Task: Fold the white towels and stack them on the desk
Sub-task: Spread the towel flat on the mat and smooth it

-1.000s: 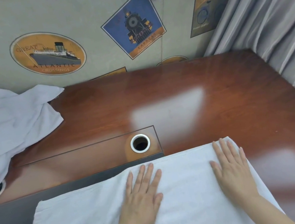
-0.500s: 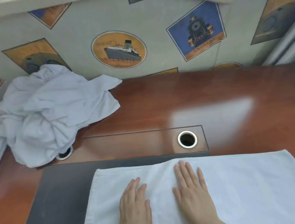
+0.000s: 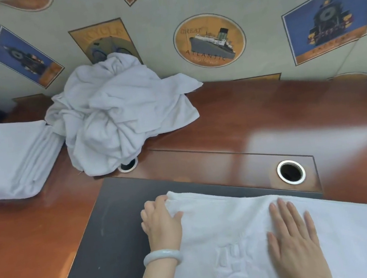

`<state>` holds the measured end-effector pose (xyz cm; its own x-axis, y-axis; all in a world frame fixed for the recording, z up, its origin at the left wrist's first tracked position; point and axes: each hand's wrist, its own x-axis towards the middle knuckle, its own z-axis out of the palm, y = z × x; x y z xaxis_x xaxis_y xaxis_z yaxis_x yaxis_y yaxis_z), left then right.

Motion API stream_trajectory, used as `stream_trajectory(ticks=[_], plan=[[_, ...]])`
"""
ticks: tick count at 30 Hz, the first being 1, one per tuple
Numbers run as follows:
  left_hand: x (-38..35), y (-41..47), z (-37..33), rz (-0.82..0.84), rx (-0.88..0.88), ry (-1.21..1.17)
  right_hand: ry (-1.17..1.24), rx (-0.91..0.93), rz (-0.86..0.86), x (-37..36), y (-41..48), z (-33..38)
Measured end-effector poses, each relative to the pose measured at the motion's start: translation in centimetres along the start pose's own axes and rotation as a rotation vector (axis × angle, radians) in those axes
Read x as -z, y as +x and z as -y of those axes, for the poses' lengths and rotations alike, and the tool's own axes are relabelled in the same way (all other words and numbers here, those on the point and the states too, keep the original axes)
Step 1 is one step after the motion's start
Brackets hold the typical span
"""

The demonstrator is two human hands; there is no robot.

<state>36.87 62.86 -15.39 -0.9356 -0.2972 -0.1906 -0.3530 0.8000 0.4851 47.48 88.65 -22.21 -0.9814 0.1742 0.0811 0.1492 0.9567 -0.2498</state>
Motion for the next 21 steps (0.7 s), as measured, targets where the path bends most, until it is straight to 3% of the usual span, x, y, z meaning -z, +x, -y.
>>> stream_trajectory(ticks=[3, 6, 12, 15, 19, 21], plan=[[0.5, 0.4, 0.8, 0.03, -0.129, -0.043, -0.023, 0.006, -0.024, -0.3, -0.1, -0.1], [0.8, 1.3, 1.4, 0.182, -0.203, 0.0, -0.049, 0.023, -0.012, -0.2, -0.1, -0.2], [1.3, 2.6, -1.0, 0.246, -0.588, 0.368, -0.072, 0.007, 0.01, -0.2, -0.1, -0.1], [1.3, 3.2, -1.9, 0.317, -0.574, 0.485, -0.075, 0.005, 0.019, -0.1, -0.1, -0.1], [2.4, 4.1, -1.9, 0.37, -0.465, 0.459, -0.088, 0.003, 0.038, 0.1, -0.1, 0.0], [2.9, 4.7, -1.9, 0.313, -0.408, 0.416, -0.093, 0.007, 0.05, 0.1, -0.1, 0.0]])
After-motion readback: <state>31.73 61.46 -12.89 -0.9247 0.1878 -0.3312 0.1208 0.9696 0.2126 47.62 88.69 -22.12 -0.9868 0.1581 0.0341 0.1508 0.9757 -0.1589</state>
